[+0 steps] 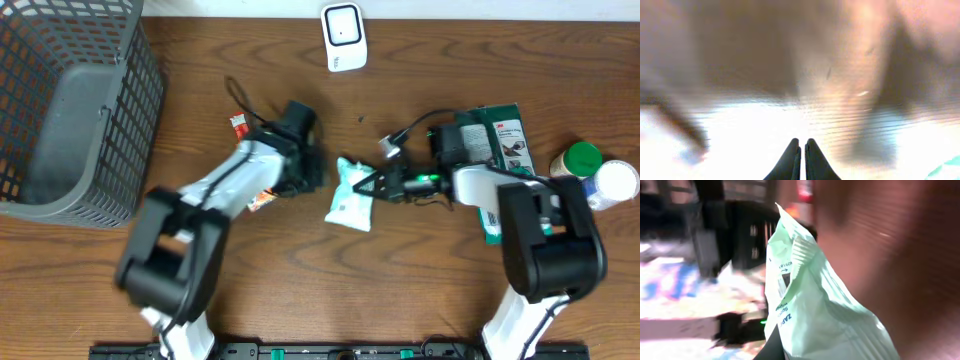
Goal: Scan the item barcode
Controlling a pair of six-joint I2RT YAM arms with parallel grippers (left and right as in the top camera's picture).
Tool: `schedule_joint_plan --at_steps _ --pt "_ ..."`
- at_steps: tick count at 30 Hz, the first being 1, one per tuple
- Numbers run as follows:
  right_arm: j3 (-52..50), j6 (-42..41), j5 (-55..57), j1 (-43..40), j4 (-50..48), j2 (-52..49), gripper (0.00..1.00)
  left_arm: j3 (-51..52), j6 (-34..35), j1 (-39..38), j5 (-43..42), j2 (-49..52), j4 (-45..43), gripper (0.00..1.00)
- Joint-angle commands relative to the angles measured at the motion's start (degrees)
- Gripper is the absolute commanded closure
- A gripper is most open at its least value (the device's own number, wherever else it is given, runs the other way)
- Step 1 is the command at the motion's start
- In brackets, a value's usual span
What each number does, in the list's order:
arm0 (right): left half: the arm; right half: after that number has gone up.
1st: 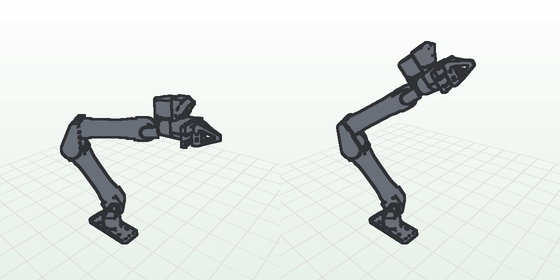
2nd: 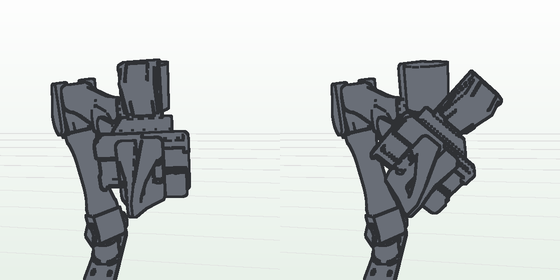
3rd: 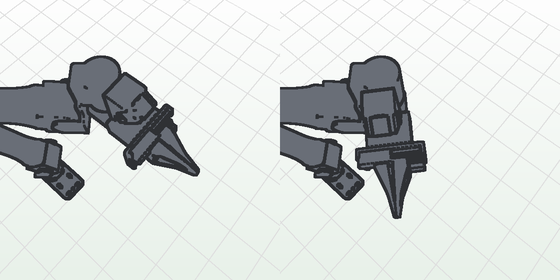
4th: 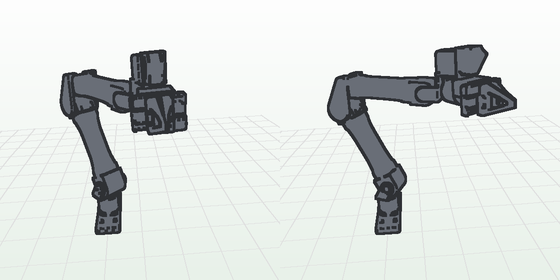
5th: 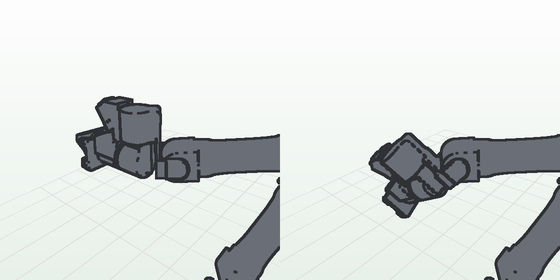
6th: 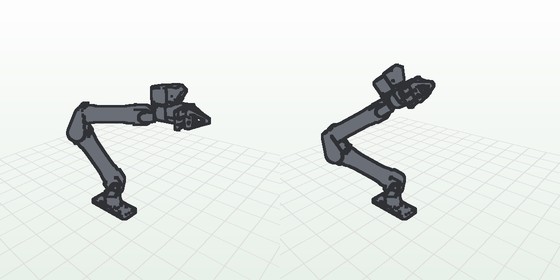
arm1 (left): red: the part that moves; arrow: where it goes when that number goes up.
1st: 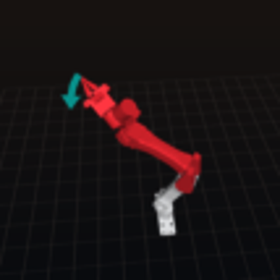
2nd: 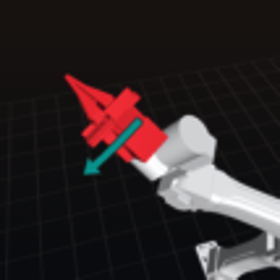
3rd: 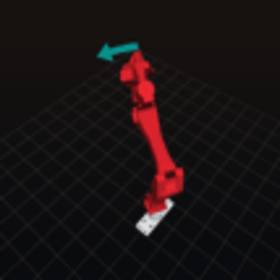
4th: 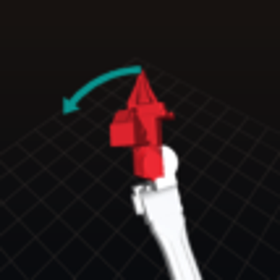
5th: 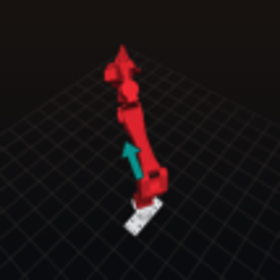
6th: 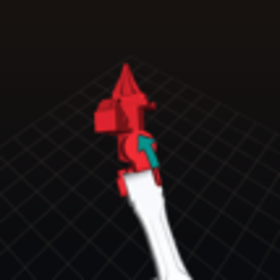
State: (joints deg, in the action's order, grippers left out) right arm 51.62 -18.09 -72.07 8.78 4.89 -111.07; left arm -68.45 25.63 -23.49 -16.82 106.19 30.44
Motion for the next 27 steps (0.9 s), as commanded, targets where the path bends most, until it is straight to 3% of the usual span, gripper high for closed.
schedule_joint_plan --at_steps 1,9,14,19,24,27 --pt "0.02 1.88 -13.97 -1.86 0.63 4.33 0.99 -0.42 -3.58 3.26 1.95 -11.32 0.26 0.91" --pt "0.02 1.01 -14.36 -1.70 1.36 8.41 0.99 -0.42 -8.35 9.38 7.74 -22.03 5.25 0.89" --pt "0.02 -0.37 -9.60 -1.55 1.95 12.39 0.99 -0.39 -9.53 12.61 10.25 -22.80 8.37 0.89" --pt "0.02 0.04 1.09 -1.53 9.70 17.62 0.99 -0.39 -9.49 15.13 11.74 -22.73 9.38 0.87" --pt "0.02 1.44 5.46 -1.51 13.38 22.23 0.99 -0.39 -8.87 16.52 13.68 -22.71 10.67 0.83" --pt "0.02 1.40 5.88 -1.49 13.49 23.54 0.99 -0.39 -8.90 16.52 13.73 -22.73 10.69 0.72"
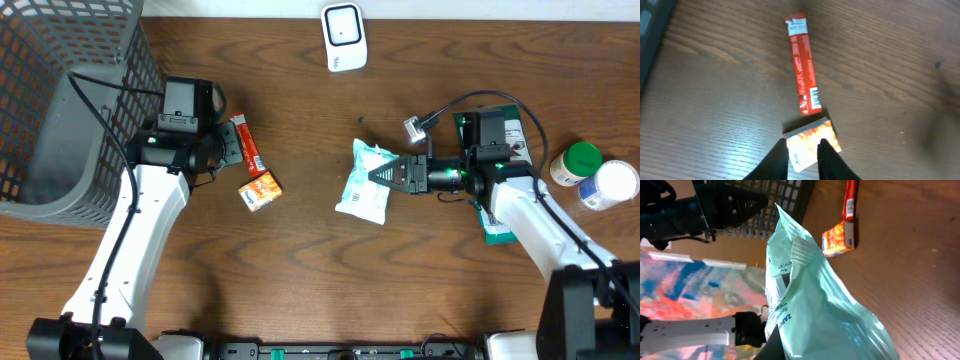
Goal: Scan the item barcode
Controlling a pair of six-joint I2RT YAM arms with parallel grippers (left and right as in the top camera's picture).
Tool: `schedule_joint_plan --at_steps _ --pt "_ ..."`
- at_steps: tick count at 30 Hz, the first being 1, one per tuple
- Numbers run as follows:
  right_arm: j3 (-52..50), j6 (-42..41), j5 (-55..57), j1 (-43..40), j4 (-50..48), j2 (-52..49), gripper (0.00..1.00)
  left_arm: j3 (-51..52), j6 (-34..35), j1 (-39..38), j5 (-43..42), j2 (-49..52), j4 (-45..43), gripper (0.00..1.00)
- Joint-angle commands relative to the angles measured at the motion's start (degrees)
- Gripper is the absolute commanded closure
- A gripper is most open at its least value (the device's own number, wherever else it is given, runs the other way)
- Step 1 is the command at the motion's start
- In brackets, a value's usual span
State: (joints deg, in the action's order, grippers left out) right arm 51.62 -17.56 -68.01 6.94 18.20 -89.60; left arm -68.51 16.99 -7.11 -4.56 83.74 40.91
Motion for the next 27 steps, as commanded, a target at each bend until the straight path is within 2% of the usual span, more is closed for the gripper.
schedule_joint_plan --at_steps 1,3,5,10,14,16,17,18,20,22,27 --pt "0.02 0.87 1.99 0.35 0.39 2.23 0.99 -0.33 -0.24 0.15 1.68 -0.26 0.22 0.68" --pt "0.02 0.90 2.01 0.33 0.98 2.27 0.99 -0.33 -0.26 0.20 1.95 -0.28 0.24 0.54" --pt "0.00 1.01 1.99 0.33 1.60 2.27 0.99 -0.33 -0.24 0.20 2.95 -0.28 0.33 0.45" --pt "0.02 1.38 2.67 0.33 2.56 2.43 0.99 -0.35 2.23 0.87 5.27 -0.33 0.24 0.41" --pt "2.36 3.23 22.23 1.22 12.31 5.92 0.99 -0.35 6.23 3.39 5.22 -0.70 0.72 0.39" --pt "5.42 6.34 27.08 1.73 18.16 8.35 0.99 -0.35 6.45 4.57 5.25 -0.70 0.92 0.39" --pt "7.23 7.19 28.68 1.84 20.87 9.44 0.99 -0.35 6.43 5.09 5.25 -0.70 1.09 0.37" --pt "9.66 7.23 31.74 1.86 24.39 10.54 0.99 -0.33 6.43 5.62 5.27 -0.70 1.14 0.27" --pt "14.23 7.41 39.21 1.88 30.97 11.74 0.99 -0.33 6.43 6.58 5.27 -0.70 1.20 0.27" --pt "21.20 8.50 51.41 2.93 40.33 12.15 0.99 -0.33 6.47 7.72 5.27 -0.70 1.29 0.26" --pt "33.07 8.85 68.59 7.58 50.60 12.02 0.99 -0.33 6.71 10.58 5.27 -0.70 1.22 0.26"
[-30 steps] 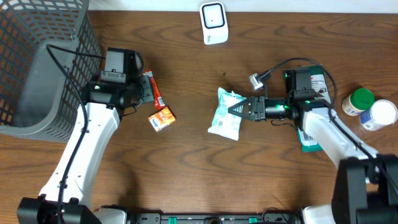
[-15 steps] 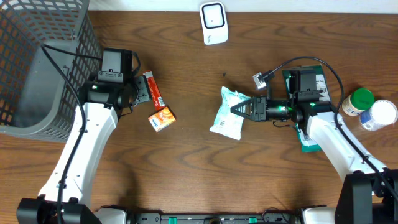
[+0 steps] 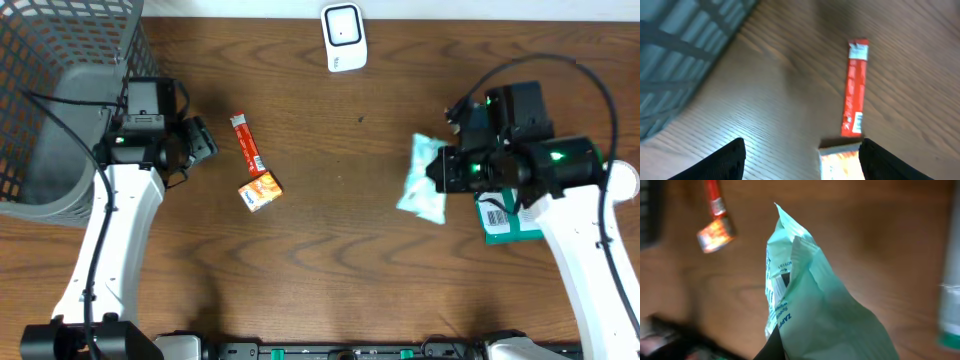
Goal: Scan the item barcode
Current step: 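Raise the wipe pack up to the scanner with the right gripper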
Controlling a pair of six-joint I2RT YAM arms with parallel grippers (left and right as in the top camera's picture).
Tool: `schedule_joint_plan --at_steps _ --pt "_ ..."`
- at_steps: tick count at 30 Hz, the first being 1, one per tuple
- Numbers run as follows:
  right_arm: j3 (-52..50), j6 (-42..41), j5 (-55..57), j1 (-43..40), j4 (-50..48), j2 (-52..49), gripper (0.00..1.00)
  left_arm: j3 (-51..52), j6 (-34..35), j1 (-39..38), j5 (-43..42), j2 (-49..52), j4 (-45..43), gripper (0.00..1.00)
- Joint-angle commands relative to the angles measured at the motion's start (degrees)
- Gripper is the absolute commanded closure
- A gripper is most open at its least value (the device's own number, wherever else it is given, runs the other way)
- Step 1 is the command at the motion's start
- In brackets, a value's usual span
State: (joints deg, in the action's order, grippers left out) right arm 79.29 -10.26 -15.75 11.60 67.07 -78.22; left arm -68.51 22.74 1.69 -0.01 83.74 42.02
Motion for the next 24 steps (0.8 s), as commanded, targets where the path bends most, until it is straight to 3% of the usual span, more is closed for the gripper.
schedule_joint_plan --at_steps 1,4,12,18,24 --pt "7.48 1.57 19.74 4.37 2.51 0.63 0.99 -0.33 1.16 2.49 0.72 -0.70 0.13 0.26" --pt "12.26 1.60 28.06 9.38 2.67 0.63 0.99 -0.33 1.16 4.07 0.70 -0.70 0.20 0.18" --pt "15.76 9.73 49.11 25.53 -3.91 -1.86 0.99 -0.33 1.14 4.39 0.70 -0.70 0.17 0.16" --pt "15.76 24.94 65.72 34.82 -12.41 -9.35 0.99 -0.33 1.14 4.39 0.70 -0.70 0.20 0.16" --pt "15.76 45.79 69.66 39.08 -25.35 -19.30 0.99 -0.33 1.14 4.39 0.70 -0.70 0.22 0.16"
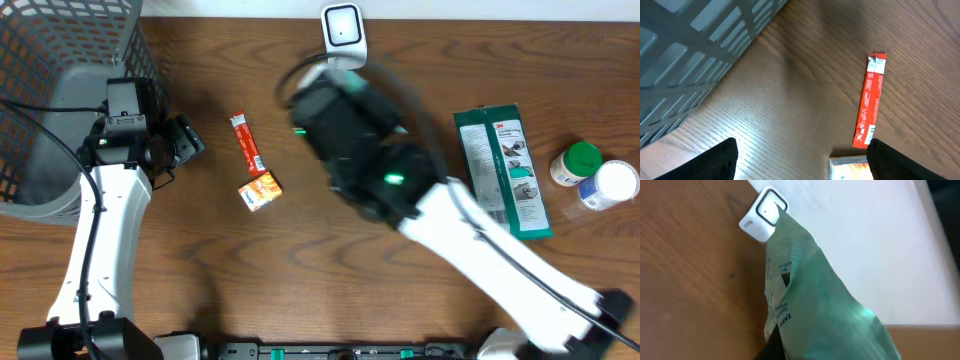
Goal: Scan the item barcode
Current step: 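Raise the wipe pack up to the scanner with the right gripper, then hold the wipe pack against the scanner face with the right gripper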
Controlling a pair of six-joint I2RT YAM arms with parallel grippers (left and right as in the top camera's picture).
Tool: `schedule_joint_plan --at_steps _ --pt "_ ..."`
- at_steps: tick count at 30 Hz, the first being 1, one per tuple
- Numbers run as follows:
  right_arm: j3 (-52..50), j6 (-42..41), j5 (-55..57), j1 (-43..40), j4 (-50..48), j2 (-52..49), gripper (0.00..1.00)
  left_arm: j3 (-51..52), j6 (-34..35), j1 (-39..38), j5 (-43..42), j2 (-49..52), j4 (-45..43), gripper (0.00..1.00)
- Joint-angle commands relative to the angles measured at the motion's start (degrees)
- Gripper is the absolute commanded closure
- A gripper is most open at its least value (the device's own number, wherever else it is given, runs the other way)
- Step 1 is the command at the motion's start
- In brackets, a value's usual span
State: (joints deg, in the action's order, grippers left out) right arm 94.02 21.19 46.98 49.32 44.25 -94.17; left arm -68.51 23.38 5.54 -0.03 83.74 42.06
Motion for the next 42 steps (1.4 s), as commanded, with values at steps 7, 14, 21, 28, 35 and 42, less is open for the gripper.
schedule_joint_plan --at_steps 7,14,21,28,35,42 --pt "1.03 34.42 12.13 -0.46 -23.26 -15.98 0.99 -0.33 0.50 0.55 0.72 -0.70 0.17 0.16" --pt "1.03 60.67 12.09 -4.28 -48.30 -26.86 0.99 -0.33 0.50 0.55 0.72 -0.70 0.17 0.16" --pt "1.05 80.37 5.33 -10.16 -74.34 -36.98 0.99 -0.33 0.50 0.55 0.72 -0.70 0.17 0.16" --pt "6.47 81.33 2.38 -14.91 -75.10 -44.57 0.99 -0.33 0.50 0.55 0.72 -0.70 0.17 0.16" --pt "25.49 82.68 2.03 -16.02 -62.64 -51.74 0.99 -0.33 0.50 0.55 0.72 -0.70 0.17 0.16" --pt "29.49 66.27 -2.12 -16.09 -59.54 -53.18 0.99 -0.33 0.50 0.55 0.72 -0.70 0.15 0.16"
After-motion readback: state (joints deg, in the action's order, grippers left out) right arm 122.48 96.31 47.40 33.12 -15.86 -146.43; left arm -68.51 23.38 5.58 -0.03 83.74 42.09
